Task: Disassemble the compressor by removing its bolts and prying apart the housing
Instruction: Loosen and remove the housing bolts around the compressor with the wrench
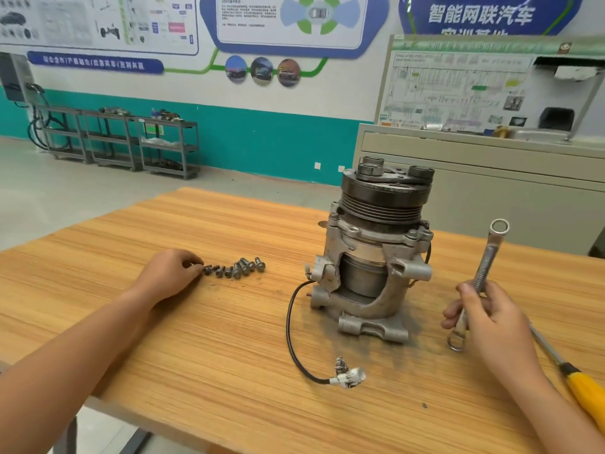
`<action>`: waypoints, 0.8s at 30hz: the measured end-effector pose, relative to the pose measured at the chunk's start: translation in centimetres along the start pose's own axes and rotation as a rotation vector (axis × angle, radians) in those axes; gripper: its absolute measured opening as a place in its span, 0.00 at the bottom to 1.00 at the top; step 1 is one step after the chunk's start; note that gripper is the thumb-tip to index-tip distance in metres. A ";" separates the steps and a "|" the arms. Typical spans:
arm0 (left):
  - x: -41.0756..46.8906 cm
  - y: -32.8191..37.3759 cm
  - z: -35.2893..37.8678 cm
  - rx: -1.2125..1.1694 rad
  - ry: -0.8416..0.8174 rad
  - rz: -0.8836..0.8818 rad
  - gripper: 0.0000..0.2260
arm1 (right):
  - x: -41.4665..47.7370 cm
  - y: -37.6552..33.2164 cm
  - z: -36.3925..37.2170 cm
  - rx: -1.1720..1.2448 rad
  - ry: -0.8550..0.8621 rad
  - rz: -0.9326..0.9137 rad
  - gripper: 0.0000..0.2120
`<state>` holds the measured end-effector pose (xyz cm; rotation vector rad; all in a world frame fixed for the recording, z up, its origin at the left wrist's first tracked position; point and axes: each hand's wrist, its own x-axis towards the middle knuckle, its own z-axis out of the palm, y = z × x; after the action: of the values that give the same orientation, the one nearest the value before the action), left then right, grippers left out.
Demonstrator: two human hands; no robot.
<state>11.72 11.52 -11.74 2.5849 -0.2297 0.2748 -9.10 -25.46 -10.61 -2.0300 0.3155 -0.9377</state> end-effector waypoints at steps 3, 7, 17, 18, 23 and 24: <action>0.2 0.1 -0.3 -0.047 -0.032 0.031 0.11 | 0.1 -0.1 0.1 -0.011 -0.004 0.003 0.08; 0.2 0.5 -0.2 -0.007 -0.020 0.046 0.14 | -0.1 -0.1 0.3 -0.014 -0.032 0.025 0.08; -2.2 15.0 1.9 -0.560 0.106 0.403 0.14 | -0.4 -0.1 0.8 -0.062 -0.130 0.052 0.07; -2.5 16.4 2.4 -0.705 0.018 0.368 0.12 | -0.5 0.0 0.8 -0.071 -0.148 0.058 0.07; -2.6 17.1 4.6 -1.044 -0.095 0.155 0.15 | -0.7 0.0 0.8 -0.092 -0.164 0.052 0.07; -2.7 16.7 4.9 -1.018 -0.101 0.126 0.17 | -0.7 0.0 0.8 -0.098 -0.161 0.042 0.08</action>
<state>6.23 -4.82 -8.40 1.5767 -0.4335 0.0375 -8.98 -24.58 -11.21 -2.1652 0.3207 -0.7406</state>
